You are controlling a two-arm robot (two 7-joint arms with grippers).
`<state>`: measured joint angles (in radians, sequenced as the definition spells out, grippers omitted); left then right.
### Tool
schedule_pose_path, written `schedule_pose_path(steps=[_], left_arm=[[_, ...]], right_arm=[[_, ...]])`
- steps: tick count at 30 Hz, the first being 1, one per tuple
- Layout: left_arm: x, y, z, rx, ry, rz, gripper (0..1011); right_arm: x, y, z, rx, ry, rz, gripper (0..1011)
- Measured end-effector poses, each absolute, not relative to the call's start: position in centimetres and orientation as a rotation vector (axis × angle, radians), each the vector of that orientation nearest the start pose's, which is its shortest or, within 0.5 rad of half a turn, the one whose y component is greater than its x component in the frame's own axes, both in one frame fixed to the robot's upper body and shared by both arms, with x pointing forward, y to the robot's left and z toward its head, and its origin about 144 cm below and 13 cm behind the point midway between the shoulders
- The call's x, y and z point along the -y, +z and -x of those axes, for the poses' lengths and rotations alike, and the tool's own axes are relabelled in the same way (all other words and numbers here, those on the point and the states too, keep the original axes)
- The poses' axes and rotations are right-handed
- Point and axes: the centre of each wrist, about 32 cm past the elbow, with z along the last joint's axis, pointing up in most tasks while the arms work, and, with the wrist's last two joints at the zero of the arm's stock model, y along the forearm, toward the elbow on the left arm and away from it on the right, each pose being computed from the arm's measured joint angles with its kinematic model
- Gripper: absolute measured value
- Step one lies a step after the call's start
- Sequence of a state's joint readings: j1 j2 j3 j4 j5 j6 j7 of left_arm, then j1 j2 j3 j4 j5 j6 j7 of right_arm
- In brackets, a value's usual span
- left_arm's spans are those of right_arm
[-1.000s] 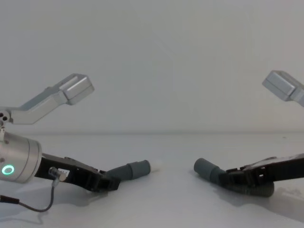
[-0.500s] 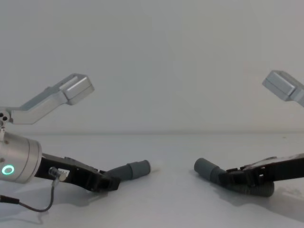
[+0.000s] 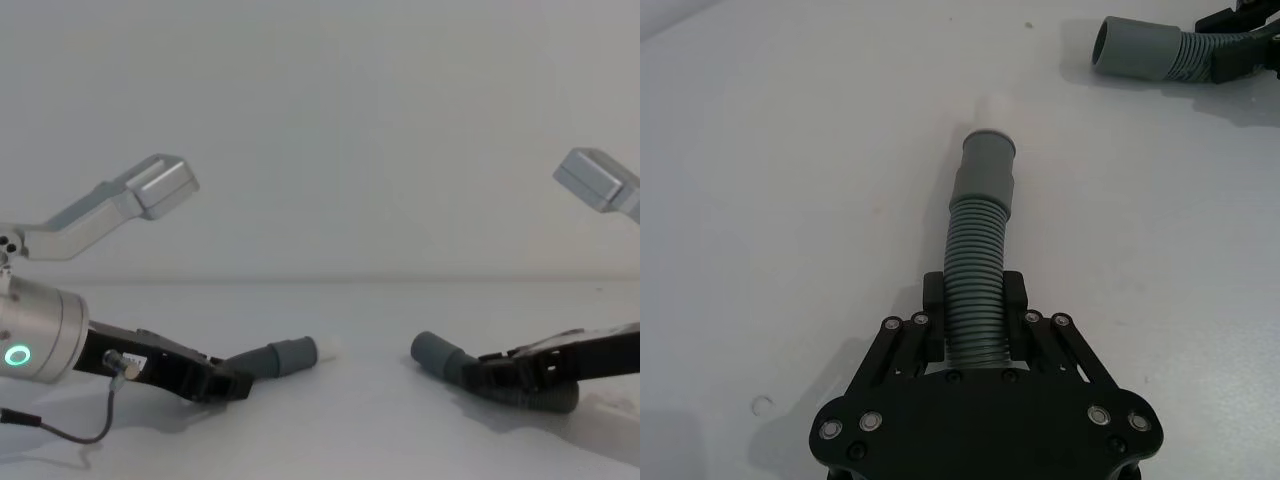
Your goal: Use both hands to pick up one end of the pipe from the table, align the ends, and insert them.
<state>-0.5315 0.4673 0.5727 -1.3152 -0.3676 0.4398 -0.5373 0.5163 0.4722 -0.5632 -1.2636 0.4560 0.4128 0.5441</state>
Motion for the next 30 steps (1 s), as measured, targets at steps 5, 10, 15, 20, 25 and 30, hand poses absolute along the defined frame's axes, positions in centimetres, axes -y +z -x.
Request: schedule_pose_path(steps=[5,10,15,20,25,30], left_arm=[[-24.8,121.6,-57.8,-0.119,0.699,-0.489,327],[-24.8,121.9,-58.5,-0.071,0.665,-0.480,327],[-24.8,122.3,-59.3,-0.011,0.628,-0.469,327],[-24.9,122.9,-60.1,0.065,0.575,-0.462,327],[-25.0,123.4,-60.7,0.142,0.521,-0.461,327],[-25.2,124.2,-61.2,0.228,0.455,-0.470,327]], right_arm=[[25.9,119.7,-56.8,-0.220,-0.750,0.445,260],[25.7,119.8,-56.3,-0.168,-0.792,0.474,260],[25.5,120.0,-55.9,-0.111,-0.829,0.502,260],[25.3,120.3,-55.5,-0.022,-0.871,0.540,260],[25.2,120.6,-55.1,0.061,-0.892,0.574,260],[25.1,120.9,-54.8,0.160,-0.901,0.615,260]])
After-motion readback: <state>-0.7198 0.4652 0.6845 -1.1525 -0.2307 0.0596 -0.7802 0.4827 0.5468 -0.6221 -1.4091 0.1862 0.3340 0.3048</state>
